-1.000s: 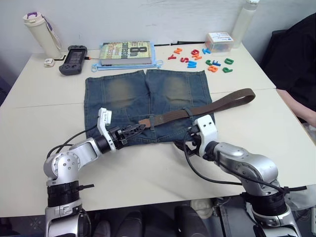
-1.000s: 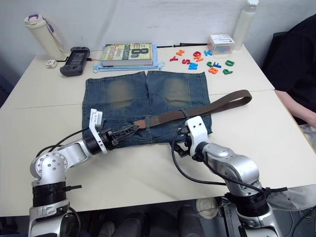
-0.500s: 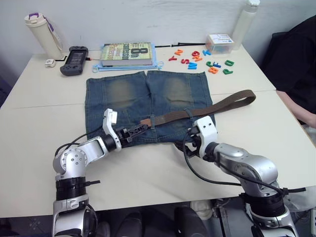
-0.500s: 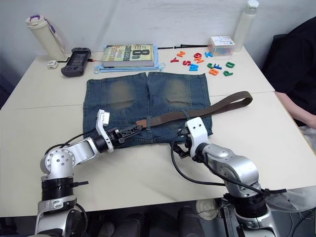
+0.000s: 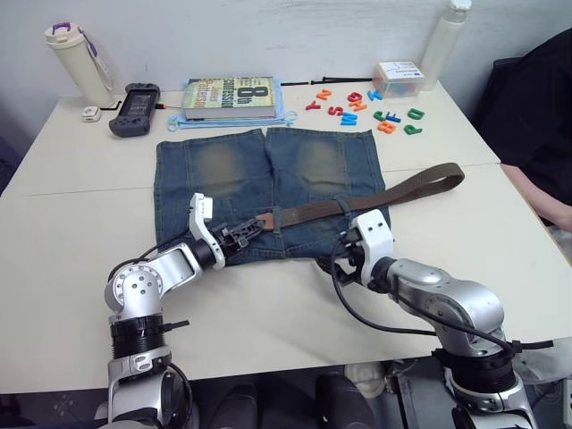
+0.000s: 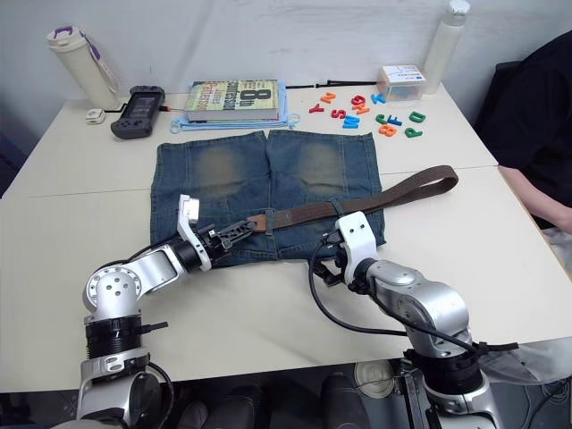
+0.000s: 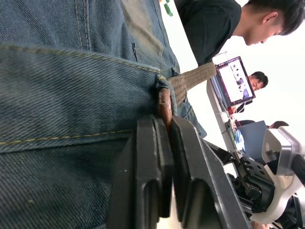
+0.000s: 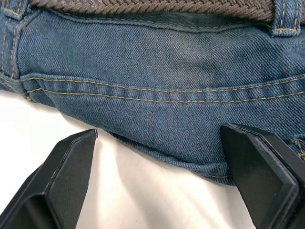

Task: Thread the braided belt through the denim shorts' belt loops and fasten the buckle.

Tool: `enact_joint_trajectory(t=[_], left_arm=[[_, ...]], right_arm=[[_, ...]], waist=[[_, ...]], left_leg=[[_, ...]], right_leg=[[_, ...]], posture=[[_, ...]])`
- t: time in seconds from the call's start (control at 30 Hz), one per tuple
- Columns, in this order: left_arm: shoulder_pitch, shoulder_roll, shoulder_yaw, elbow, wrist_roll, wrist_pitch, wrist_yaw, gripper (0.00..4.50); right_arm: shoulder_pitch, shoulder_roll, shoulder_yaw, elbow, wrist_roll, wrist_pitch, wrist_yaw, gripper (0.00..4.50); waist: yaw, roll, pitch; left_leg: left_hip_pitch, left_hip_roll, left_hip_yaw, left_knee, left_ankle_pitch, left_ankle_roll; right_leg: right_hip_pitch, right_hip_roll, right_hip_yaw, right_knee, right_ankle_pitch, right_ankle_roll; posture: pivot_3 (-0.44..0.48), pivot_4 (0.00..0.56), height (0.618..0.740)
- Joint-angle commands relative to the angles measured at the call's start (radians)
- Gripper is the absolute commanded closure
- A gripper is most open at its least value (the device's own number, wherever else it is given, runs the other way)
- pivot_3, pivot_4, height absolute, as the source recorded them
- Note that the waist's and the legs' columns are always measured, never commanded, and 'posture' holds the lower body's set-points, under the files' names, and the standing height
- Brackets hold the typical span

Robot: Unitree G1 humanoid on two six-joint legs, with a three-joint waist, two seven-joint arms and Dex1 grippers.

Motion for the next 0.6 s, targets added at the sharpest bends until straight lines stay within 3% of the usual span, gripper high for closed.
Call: enact_joint_trajectory(t=[0.03,0.3,0.6], left_arm=[[-0.004,-0.003,0.014,-0.038,-0.031,-0.003,0.004,4.47],[0.011,0.067,0.088,-0.053,-0.088,0.037,0.014,4.47],[0.122,0.333,0.200,-0.013,-0.111,0.072,-0.084,4.47]], right_arm=[[0.008,0.008,0.008,-0.020,-0.009,0.018,0.008,0.00],[0.006,0.006,0.006,-0.019,-0.036,0.018,0.014,0.00],[0.004,-0.013,0.000,-0.004,-0.059,0.015,0.032,0.00]], waist=[[0.000,0.000,0.000],[-0.005,0.000,0.000],[-0.003,0.001,0.001]], left_leg=[[0.000,0.000,0.000,0.000,0.000,0.000],[0.000,0.000,0.000,-0.001,0.000,0.000],[0.000,0.002,0.000,-0.001,-0.001,-0.002]], right_leg=[[0.000,0.000,0.000,0.000,0.000,0.000],[0.000,0.000,0.000,0.000,0.000,0.000],[-0.001,-0.001,0.000,-0.001,0.000,0.000]], posture=[[0.000,0.150,0.740],[0.000,0.150,0.740],[0.000,0.150,0.740]])
